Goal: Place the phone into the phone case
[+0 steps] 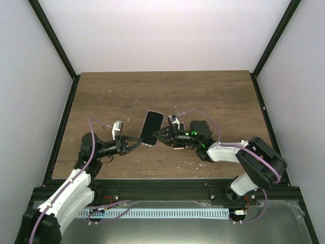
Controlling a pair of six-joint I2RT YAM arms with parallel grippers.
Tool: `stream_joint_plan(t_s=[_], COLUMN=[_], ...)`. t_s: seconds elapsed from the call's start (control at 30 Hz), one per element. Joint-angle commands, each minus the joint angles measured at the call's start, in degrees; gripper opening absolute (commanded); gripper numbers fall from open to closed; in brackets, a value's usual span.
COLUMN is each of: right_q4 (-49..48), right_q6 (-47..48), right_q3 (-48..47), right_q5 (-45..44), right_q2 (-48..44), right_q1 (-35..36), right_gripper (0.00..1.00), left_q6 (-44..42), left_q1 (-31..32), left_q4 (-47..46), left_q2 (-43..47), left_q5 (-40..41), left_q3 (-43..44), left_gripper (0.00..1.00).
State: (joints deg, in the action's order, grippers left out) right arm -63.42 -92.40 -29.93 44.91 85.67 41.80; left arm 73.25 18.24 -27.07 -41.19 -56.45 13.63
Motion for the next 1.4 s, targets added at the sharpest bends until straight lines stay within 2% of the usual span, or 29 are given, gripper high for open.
stream_joint_plan(t_s=[0.0,0.03,0.1,0.23,0.33,0.43,0.5,0.7,0.77,0.9,0.97,1.03,1.1,1.3,1.37], right_q4=[-3.0,-2.0,1.1,10.3,16.1,19.5,21.5,29.2,32.7,34.6,32.7,31.7,30.7,34.2,35.6], right_q6=[0.4,1.2,4.0,12.2,18.8,22.4,24.3,29.1,30.9,30.4,28.4,26.8,25.5,28.1,30.0], right_q3=[-1.0,-1.3,-2.1,-4.9,-6.5,-8.1,-9.0,-11.4,-12.4,-12.1,-11.2,-10.6,-9.9,-10.8,-11.3], right_q5=[0.7,0.8,1.2,3.8,5.7,8.3,9.8,9.3,8.5,4.8,4.2,3.4,2.7,0.0,-0.3], right_q2=[-0.3,-0.4,-0.9,-2.6,-4.2,-5.6,-6.2,-7.8,-8.2,-9.8,-10.0,-9.8,-10.0,-11.4,-11.2], right_q1=[1.3,1.3,1.3,1.2,1.3,1.2,1.3,1.4,1.4,1.4,1.3,1.4,1.4,1.3,1.3], right_gripper=[0.12,0.10,0.08,0.07,0.07,0.07,0.07,0.08,0.15,0.30,0.29,0.11,0.01,0.01,0.01], left_q6=[-6.1,-6.4,-7.2,-10.8,-13.6,-16.2,-17.4,-18.5,-19.3,-20.8,-21.7,-23.4,-24.8,-24.9,-25.7], left_q1=[0.0,0.1,0.0,0.0,0.1,0.0,0.0,0.1,0.0,0.0,0.0,0.0,0.0,0.0,0.0], left_q4=[6.5,6.6,9.7,16.2,19.1,21.0,21.6,19.6,19.5,19.7,19.7,21.3,23.4,23.3,26.3], left_q2=[0.4,0.7,1.7,3.5,2.7,0.7,-0.8,-3.9,-4.8,-5.3,-5.8,-6.6,-6.8,-6.2,-6.3], left_q5=[1.4,1.3,1.2,1.0,-0.3,-1.2,-1.6,-2.3,-2.3,-1.2,-0.4,-0.5,0.1,2.3,4.0], left_q3=[2.0,2.1,2.8,5.6,8.3,10.1,11.0,11.6,11.6,11.2,11.0,11.7,12.5,11.7,12.2], left_gripper=[0.00,0.00,0.09,0.44,0.50,0.50,0.46,0.16,0.07,0.01,0.00,0.00,0.00,0.02,0.17])
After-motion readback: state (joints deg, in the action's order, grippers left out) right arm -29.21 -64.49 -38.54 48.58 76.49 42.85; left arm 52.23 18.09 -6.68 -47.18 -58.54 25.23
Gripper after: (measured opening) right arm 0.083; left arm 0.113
